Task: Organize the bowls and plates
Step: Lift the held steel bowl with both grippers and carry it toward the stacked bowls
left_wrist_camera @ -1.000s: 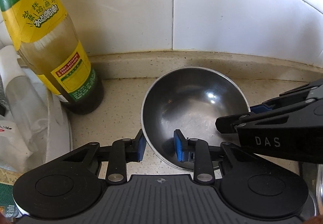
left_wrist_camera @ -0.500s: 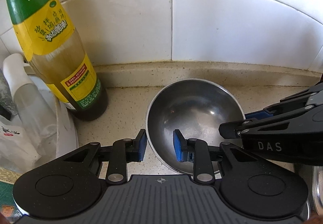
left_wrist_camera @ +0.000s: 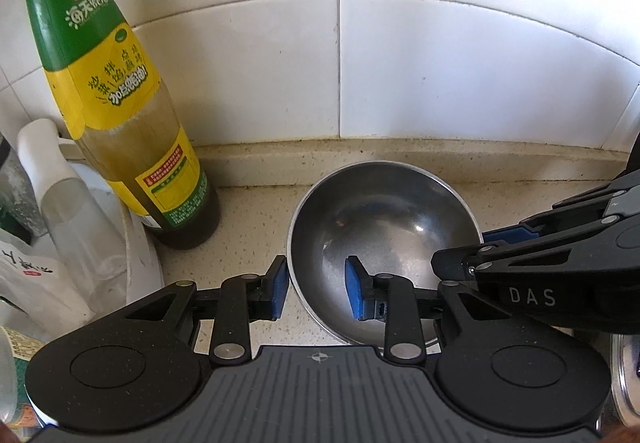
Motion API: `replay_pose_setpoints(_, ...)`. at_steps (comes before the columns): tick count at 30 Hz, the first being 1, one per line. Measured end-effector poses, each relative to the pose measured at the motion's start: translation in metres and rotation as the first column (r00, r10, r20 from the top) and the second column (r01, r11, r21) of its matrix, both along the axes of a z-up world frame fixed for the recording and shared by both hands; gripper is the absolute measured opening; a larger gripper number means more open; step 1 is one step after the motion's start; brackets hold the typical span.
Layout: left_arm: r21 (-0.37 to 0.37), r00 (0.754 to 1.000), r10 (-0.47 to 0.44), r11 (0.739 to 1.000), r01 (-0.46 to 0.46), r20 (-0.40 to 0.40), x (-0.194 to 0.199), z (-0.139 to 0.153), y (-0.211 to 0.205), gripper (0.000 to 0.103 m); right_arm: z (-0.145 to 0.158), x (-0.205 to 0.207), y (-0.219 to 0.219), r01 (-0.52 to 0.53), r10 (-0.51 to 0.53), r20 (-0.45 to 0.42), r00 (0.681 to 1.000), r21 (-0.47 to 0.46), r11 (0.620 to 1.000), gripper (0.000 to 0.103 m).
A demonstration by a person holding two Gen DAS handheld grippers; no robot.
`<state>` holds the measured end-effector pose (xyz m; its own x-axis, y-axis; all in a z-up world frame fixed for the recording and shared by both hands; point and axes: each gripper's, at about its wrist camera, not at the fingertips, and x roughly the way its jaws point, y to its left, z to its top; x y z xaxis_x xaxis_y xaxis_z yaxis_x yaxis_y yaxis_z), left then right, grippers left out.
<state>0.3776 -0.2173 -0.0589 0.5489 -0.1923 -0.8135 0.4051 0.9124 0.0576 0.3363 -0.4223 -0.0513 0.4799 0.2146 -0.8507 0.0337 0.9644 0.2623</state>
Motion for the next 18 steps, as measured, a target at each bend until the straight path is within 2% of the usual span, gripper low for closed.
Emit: replay_pose_setpoints(18, -0.028, 0.996, -0.038, 0.999, 0.041, 0.085, -0.032, 0.044, 0.001, 0.042, 0.056, -0.045, 0.007, 0.033, -0.029, 0.071, 0.997, -0.052, 0.998, 0.026)
